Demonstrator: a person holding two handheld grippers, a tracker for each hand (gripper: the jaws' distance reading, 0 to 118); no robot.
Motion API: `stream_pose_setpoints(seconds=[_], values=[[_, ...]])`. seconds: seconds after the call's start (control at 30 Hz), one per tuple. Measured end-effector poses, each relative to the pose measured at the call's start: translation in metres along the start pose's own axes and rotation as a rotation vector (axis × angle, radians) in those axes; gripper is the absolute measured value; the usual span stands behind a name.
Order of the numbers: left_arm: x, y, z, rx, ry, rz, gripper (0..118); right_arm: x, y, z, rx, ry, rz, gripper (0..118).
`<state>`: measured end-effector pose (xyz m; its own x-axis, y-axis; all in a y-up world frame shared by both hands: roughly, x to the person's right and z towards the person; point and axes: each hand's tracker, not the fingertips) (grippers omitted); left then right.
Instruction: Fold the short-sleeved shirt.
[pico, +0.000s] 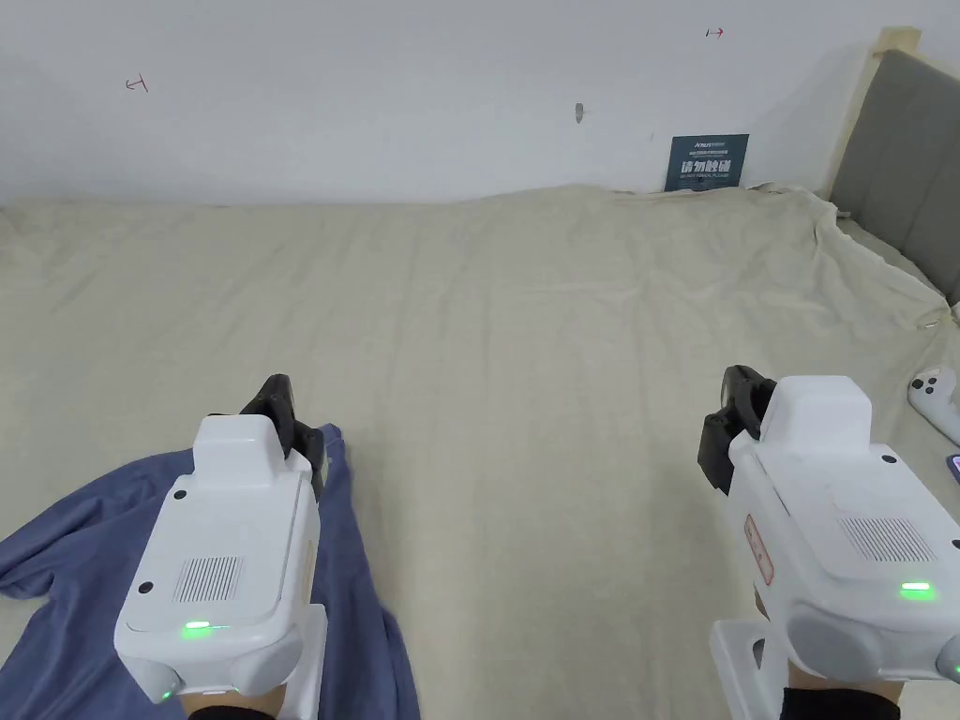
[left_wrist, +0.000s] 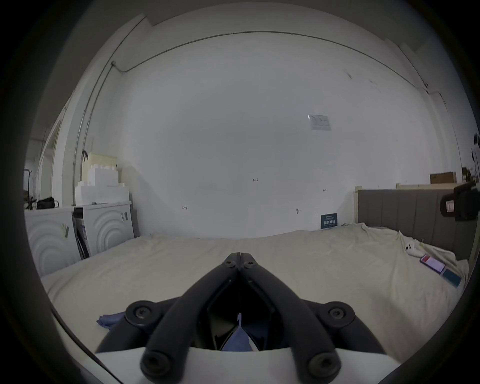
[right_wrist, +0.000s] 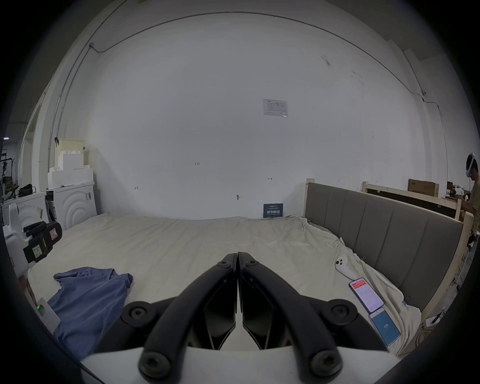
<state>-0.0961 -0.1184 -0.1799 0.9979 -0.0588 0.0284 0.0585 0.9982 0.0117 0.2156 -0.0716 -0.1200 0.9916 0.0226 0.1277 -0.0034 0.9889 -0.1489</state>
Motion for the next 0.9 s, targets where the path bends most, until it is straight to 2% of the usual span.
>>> stream_pose_setpoints(seconds=[0.9], values=[[0.0016, -0.0010, 0.0008, -0.009, -0.021, -0.013, 0, 0.0047, 0.0034, 0.0002, -0.001, 0.002, -0.007, 0]])
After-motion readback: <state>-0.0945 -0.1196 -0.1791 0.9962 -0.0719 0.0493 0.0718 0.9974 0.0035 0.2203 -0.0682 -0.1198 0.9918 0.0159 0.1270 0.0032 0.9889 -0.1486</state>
